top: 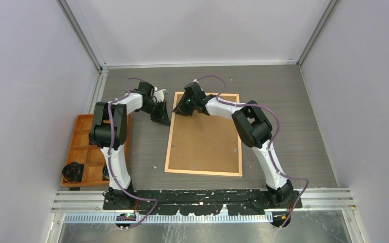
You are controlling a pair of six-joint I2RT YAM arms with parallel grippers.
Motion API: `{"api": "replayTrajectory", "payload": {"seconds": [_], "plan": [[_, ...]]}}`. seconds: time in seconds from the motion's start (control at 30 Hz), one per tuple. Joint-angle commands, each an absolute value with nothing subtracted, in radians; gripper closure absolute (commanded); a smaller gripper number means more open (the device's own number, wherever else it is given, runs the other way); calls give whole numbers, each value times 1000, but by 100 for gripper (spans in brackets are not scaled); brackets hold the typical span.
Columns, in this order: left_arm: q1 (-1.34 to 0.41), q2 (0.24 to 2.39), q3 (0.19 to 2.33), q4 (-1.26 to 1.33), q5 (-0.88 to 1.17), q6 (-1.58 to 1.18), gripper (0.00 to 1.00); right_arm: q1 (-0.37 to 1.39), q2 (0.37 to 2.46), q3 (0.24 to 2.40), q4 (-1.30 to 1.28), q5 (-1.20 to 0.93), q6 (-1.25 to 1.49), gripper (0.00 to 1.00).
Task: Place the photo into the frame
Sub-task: Install the photo frame at the center of the board, then adjust the photo frame at the center of the board.
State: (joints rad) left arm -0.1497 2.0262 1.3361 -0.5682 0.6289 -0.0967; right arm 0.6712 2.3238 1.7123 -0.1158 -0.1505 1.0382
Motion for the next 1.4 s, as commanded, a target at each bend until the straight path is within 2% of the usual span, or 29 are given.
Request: {"api": "replayTrajectory", "payload": {"seconds": [0.0,0.17,0.23,0.5,0.63,0.83,0.93,1.17,1.37], "plan": [[-190,1999,1316,-540,661,-95,99,667,2388,1727,-124,-70,1024,74],[-190,1991,1317,-550,653,-88,99,666,2362,1711,-114,-79,1019,74],[-189,1985,1324,-573,646,-73,100,650,2326,1691,-102,-111,1026,69],[-179,1866,1279,-678,576,106,100,471,1978,1431,-89,-153,936,17],[-184,1812,1217,-703,530,179,99,305,1789,1245,-124,-97,892,1],[-247,1749,1096,-695,429,274,99,120,1677,1066,-161,56,835,0],[-293,1724,1047,-673,374,302,99,92,1699,1038,-132,37,834,0],[-410,1698,1023,-665,316,321,100,115,1843,1101,-77,-109,894,0],[-563,1763,1086,-658,310,291,99,231,1998,1305,-142,-144,892,0]]}}
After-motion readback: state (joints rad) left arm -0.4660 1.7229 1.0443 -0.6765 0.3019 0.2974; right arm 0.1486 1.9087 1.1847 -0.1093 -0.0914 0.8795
